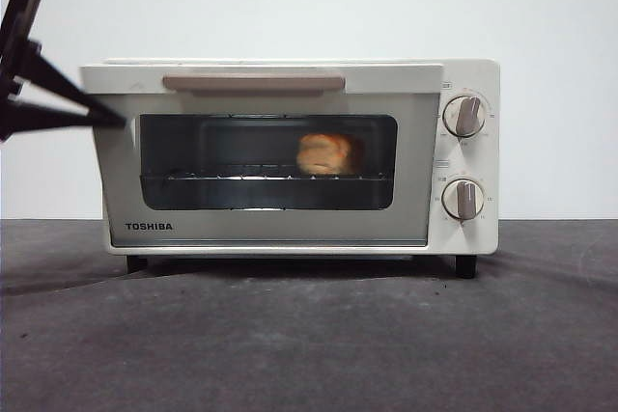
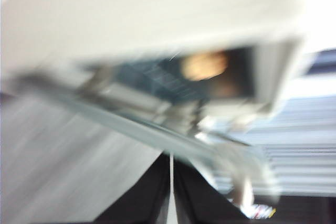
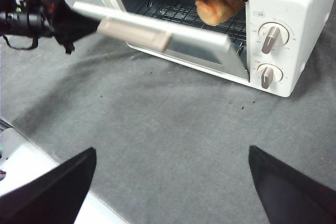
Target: The left arm flap open the oven, the right arm pick bread and place it into oven, the left arm flap close the oven
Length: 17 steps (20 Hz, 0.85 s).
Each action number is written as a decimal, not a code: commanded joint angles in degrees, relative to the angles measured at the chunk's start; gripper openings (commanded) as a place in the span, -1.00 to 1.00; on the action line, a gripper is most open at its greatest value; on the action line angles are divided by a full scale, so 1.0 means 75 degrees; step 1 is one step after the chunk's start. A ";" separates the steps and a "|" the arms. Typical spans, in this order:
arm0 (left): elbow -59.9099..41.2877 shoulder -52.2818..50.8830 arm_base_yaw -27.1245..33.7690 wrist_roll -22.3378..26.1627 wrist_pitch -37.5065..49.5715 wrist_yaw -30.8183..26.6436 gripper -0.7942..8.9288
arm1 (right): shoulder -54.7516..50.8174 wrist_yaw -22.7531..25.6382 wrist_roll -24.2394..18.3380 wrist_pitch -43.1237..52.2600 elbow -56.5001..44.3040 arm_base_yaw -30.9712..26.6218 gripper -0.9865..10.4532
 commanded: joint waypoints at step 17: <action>0.0219 -0.1428 -0.0009 -0.1714 0.1676 0.0446 -0.81 | 0.0026 0.0023 0.0015 0.0210 0.0146 0.0041 -0.02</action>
